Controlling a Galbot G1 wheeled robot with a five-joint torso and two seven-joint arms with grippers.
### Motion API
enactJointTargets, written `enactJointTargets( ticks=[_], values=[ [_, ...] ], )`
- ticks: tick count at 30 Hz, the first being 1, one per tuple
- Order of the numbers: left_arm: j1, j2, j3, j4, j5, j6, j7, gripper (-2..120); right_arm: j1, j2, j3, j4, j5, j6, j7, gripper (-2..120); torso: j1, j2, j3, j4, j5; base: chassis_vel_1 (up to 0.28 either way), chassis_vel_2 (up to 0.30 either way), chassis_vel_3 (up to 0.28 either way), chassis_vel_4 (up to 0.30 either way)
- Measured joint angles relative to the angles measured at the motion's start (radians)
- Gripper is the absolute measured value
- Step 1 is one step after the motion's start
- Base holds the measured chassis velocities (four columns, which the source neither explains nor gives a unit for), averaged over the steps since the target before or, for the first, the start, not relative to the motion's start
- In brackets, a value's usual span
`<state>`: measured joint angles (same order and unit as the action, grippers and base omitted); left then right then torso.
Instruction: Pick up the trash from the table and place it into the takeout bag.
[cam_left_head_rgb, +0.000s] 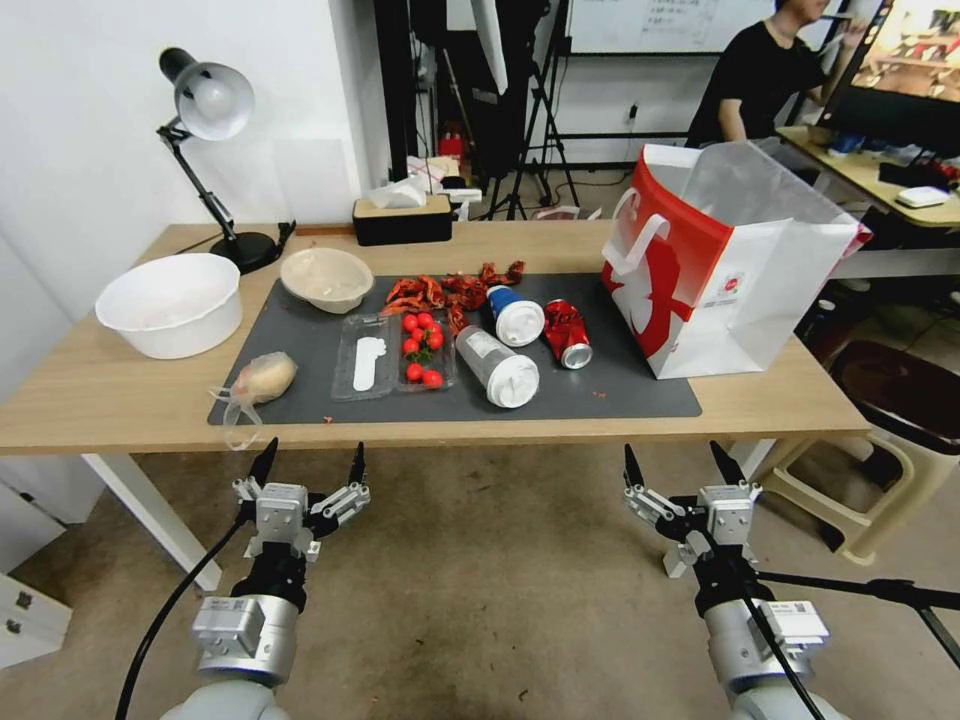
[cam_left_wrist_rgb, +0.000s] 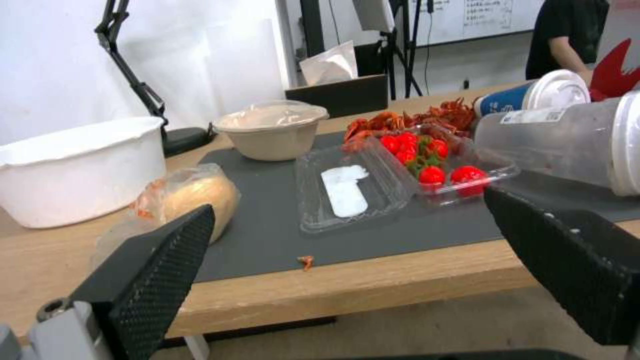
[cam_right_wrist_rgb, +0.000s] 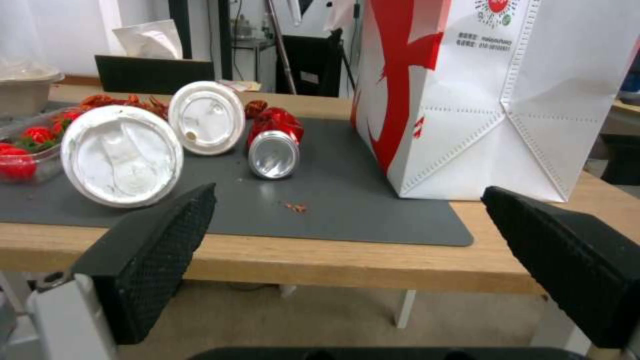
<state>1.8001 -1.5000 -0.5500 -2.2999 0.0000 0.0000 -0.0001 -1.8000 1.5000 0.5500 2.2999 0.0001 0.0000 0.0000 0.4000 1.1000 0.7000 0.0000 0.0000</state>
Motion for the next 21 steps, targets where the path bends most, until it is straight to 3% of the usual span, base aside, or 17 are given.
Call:
enactJointTargets(
  ticks=[8,9,10,12,21],
  values=[
    [-0.003,0.000,0.006,-0.001,-0.010,0.003,-0.004,100,-0.001,0.002,0.000,0.001,0.001,-0.003,-0.007,100,0.000,0.000,0.000,0.0002,0.0000,0.000,0.000,0.000,0.000],
    [-0.022,0.000,0.041,-0.021,-0.059,0.030,-0.027,100,-0.008,0.017,0.001,0.023,0.008,-0.023,-0.058,100,0.000,0.000,0.000,0.0003,0.0000,0.000,0.000,0.000,0.000],
    [-0.073,0.002,0.133,-0.076,-0.186,0.100,-0.084,100,-0.025,0.054,0.003,0.076,0.027,-0.074,-0.180,100,0.000,0.000,0.000,-0.0007,-0.0004,0.000,0.000,0.000,0.000],
    [-0.076,-0.001,0.145,-0.085,-0.208,0.109,-0.084,100,-0.024,0.056,0.017,0.085,0.043,-0.082,-0.209,100,0.000,0.000,0.000,-0.0002,0.0002,0.000,0.000,0.000,0.000],
    [-0.067,0.002,0.142,-0.069,-0.192,0.115,-0.073,100,0.012,0.033,0.070,0.065,0.099,-0.100,-0.219,100,0.000,0.000,0.000,0.0001,0.0001,0.000,0.000,0.000,0.000]
  ],
)
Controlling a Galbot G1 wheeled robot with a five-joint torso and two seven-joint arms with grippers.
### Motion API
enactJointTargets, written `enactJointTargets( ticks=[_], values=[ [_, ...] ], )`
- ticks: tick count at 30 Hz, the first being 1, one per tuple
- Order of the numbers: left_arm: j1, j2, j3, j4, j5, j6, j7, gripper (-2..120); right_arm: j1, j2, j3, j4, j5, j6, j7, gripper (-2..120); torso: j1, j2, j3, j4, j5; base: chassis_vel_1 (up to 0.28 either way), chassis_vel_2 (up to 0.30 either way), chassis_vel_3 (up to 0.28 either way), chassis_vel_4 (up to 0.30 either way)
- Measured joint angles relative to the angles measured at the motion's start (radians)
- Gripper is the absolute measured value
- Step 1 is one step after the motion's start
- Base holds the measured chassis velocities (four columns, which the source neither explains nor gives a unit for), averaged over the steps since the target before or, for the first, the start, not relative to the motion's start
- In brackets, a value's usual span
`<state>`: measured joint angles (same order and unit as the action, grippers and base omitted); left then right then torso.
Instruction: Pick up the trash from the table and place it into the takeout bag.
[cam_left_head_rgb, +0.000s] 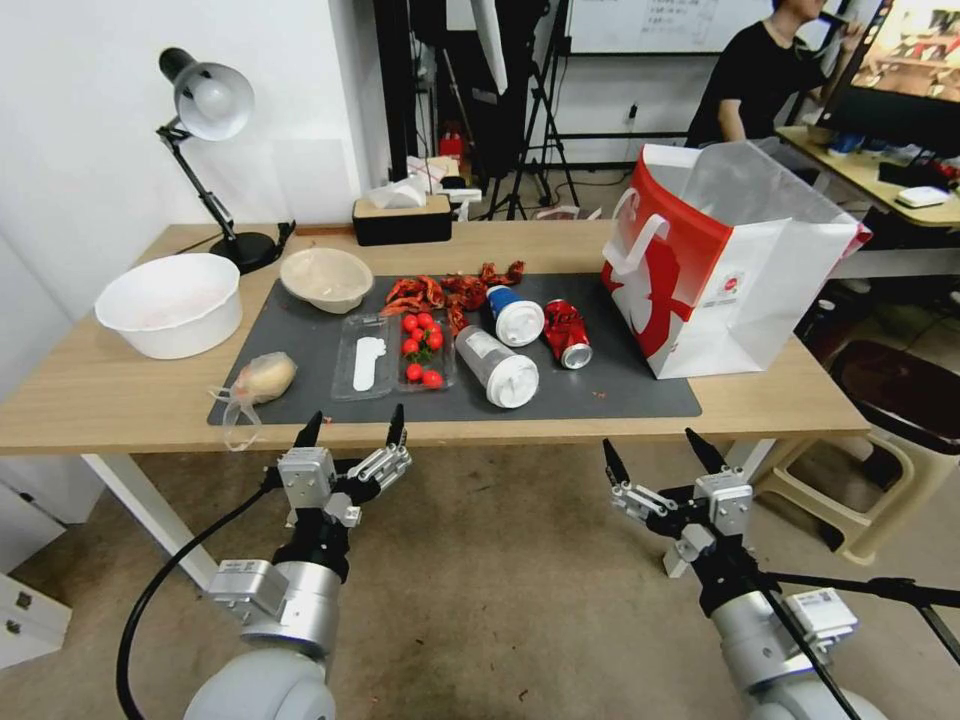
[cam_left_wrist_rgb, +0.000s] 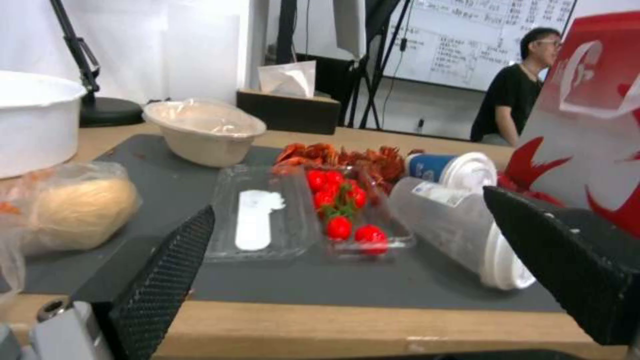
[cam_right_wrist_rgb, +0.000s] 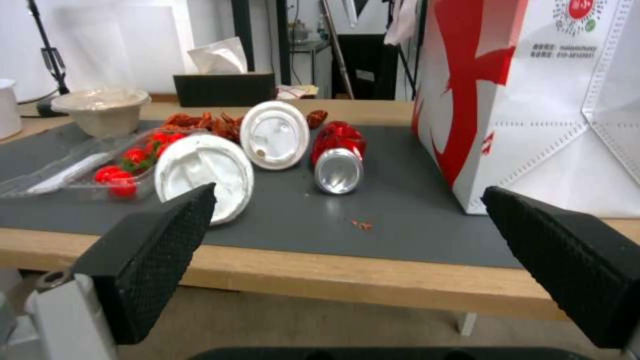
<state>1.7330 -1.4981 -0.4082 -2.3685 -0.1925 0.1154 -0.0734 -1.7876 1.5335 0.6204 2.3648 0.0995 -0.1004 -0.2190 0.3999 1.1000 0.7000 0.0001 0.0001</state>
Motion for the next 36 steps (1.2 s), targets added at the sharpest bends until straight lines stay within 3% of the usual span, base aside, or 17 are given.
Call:
enactJointTargets(
  ticks=[7,17,20,26,28,33,36],
  values=[
    [0.001,0.019,-0.024,0.012,0.008,-0.019,0.007,100,0.010,0.008,-0.007,-0.015,0.008,0.001,0.001,100,0.000,0.000,0.000,-0.0002,-0.0001,0.000,0.000,0.000,0.000],
    [-0.005,0.063,-0.061,0.049,0.084,-0.096,0.017,100,0.077,-0.019,-0.027,-0.051,0.157,-0.009,-0.036,100,0.000,0.000,0.000,-0.0003,-0.0002,0.000,0.000,0.000,0.000],
    [-0.003,0.067,-0.066,0.057,0.123,-0.119,0.017,100,0.180,-0.061,-0.039,-0.113,0.246,-0.002,-0.058,100,0.000,0.000,0.000,0.0000,0.0001,0.000,0.000,0.000,0.000],
    [0.001,0.061,-0.062,0.065,0.150,-0.131,0.017,100,0.271,-0.106,-0.068,-0.181,0.295,0.006,-0.065,100,0.000,0.000,0.000,0.0000,0.0000,0.000,0.000,0.000,0.000],
    [0.005,0.053,-0.063,0.071,0.164,-0.138,0.016,100,0.379,-0.140,-0.131,-0.274,0.314,0.008,-0.061,100,0.000,0.000,0.000,0.0000,0.0001,0.000,0.000,0.000,0.000],
    [0.012,0.040,-0.067,0.076,0.162,-0.138,0.011,100,0.589,-0.128,-0.259,-0.419,0.244,-0.033,0.011,100,0.000,0.000,0.000,0.0000,-0.0001,0.000,0.000,0.000,0.000],
    [0.015,0.038,-0.071,0.079,0.160,-0.138,0.009,100,0.638,-0.123,-0.291,-0.446,0.216,-0.071,0.038,100,0.000,0.000,0.000,0.0000,-0.0002,0.000,0.000,0.000,0.000]
  ],
)
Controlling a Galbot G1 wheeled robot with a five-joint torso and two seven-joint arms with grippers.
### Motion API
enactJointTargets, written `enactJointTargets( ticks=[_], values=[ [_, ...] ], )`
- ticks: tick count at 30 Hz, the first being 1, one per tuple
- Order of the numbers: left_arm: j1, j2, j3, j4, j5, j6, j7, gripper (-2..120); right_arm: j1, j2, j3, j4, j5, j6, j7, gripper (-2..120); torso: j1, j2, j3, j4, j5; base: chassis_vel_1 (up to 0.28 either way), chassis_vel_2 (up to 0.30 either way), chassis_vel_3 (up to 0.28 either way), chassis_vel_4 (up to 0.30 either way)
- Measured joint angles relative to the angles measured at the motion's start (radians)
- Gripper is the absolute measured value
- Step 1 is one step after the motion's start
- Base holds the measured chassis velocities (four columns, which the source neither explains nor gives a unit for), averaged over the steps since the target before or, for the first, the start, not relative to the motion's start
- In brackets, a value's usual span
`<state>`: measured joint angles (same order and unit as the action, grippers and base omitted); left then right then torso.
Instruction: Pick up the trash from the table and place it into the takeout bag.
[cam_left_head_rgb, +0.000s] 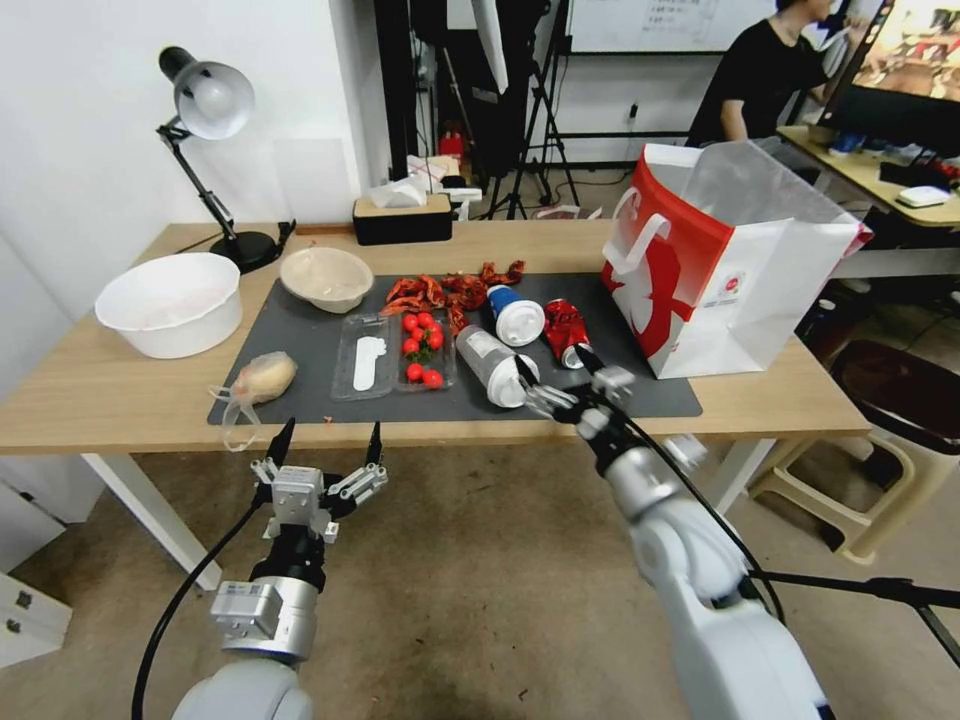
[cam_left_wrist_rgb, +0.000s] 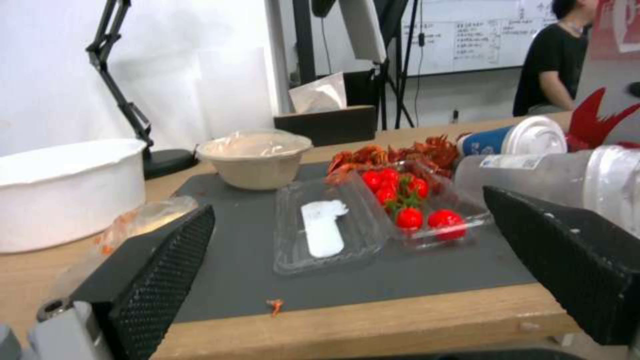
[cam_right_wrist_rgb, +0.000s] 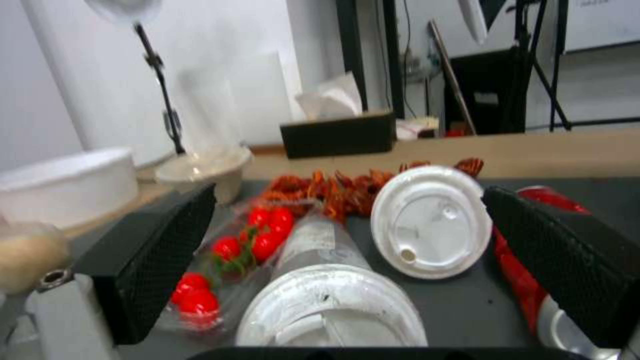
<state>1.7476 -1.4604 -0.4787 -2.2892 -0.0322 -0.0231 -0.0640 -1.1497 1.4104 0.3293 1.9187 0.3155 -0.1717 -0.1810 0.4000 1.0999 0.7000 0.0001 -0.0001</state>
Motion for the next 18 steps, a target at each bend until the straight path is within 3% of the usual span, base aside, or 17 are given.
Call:
enactJointTargets(
  ticks=[9,18],
  values=[
    [0.007,-0.005,-0.004,0.019,-0.004,-0.027,-0.014,100,0.093,0.012,-0.055,-0.052,-0.057,-0.232,0.051,100,0.000,0.000,0.000,-0.0002,0.0001,0.000,0.000,0.000,0.000],
    [0.006,-0.004,-0.004,0.032,-0.010,-0.051,-0.023,100,0.085,0.012,-0.046,-0.064,-0.030,-0.293,0.048,100,0.000,0.000,0.000,-0.0002,0.0001,0.000,0.000,0.000,0.000]
  ],
)
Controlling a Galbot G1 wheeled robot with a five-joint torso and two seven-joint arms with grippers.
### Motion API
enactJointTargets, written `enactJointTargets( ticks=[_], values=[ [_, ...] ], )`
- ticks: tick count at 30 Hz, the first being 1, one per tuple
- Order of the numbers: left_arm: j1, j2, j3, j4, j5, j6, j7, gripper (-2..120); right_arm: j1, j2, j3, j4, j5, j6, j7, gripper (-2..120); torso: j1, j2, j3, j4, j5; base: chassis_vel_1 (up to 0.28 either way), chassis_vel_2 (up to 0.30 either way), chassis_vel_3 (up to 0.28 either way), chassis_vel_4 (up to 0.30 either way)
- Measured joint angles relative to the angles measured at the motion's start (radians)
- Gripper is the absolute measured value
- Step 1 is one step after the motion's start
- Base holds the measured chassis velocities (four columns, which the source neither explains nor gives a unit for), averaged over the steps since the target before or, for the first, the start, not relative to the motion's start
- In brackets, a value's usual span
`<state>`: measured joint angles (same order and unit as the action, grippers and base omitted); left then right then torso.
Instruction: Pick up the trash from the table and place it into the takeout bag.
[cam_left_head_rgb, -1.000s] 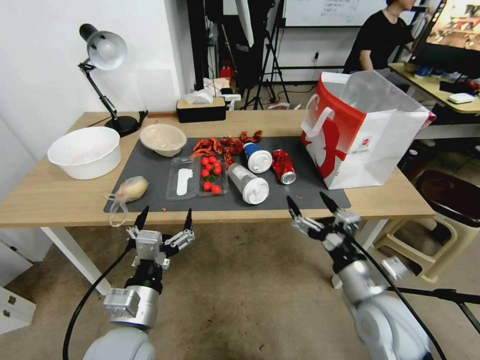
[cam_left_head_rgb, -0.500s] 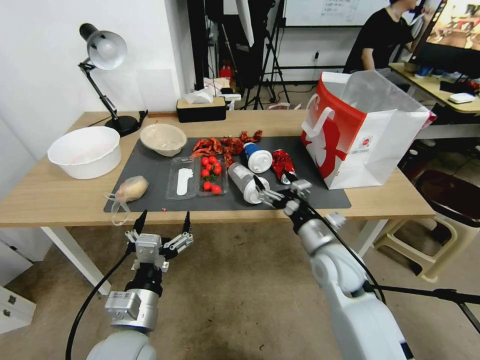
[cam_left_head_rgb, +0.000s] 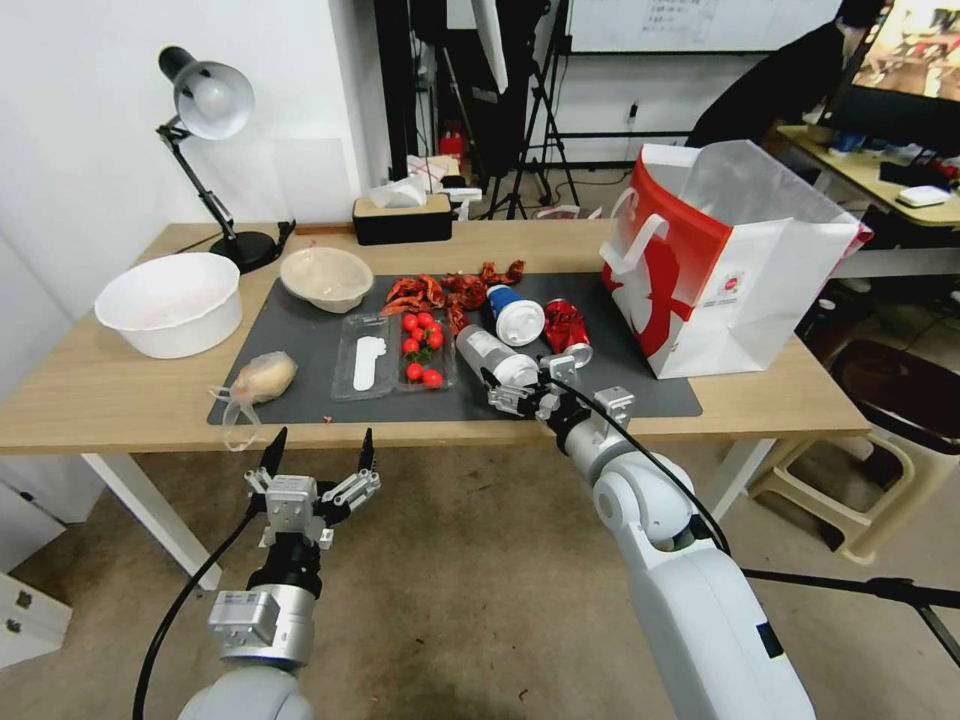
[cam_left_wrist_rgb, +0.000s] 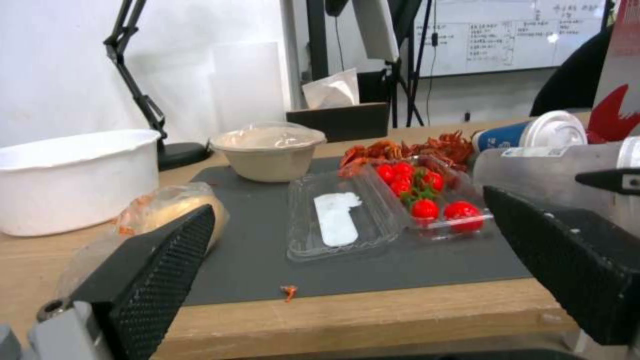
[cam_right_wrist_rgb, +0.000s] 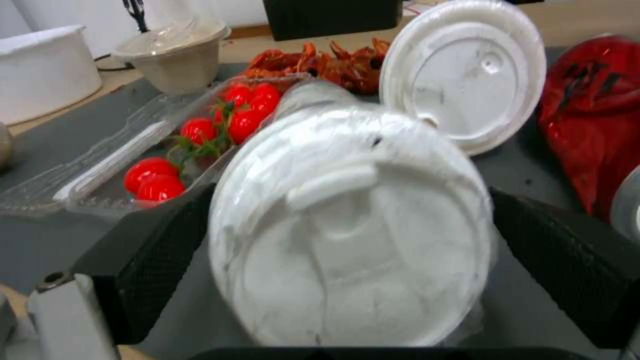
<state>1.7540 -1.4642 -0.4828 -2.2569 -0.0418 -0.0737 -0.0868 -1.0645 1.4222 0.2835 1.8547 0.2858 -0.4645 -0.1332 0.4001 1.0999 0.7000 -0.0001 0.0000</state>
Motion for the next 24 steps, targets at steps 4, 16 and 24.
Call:
enactJointTargets(
  ticks=[4,16,24],
  values=[
    [-0.002,0.001,0.001,0.002,-0.005,-0.003,-0.003,100,-0.004,0.003,0.001,-0.004,0.001,-0.001,-0.002,100,0.000,0.000,0.000,0.0000,0.0000,0.000,0.000,0.000,0.000],
    [-0.005,0.007,0.002,0.015,-0.018,-0.026,-0.016,100,-0.027,0.002,0.005,0.011,0.019,0.016,-0.012,73,0.000,0.000,0.000,0.0002,0.0001,0.000,0.000,0.000,0.000],
    [-0.001,0.008,0.004,0.003,-0.015,-0.027,-0.014,100,-0.041,-0.091,0.081,0.194,0.070,0.115,-0.057,68,0.000,0.000,0.000,0.0001,0.0003,0.000,0.000,0.000,0.000]
  ],
)
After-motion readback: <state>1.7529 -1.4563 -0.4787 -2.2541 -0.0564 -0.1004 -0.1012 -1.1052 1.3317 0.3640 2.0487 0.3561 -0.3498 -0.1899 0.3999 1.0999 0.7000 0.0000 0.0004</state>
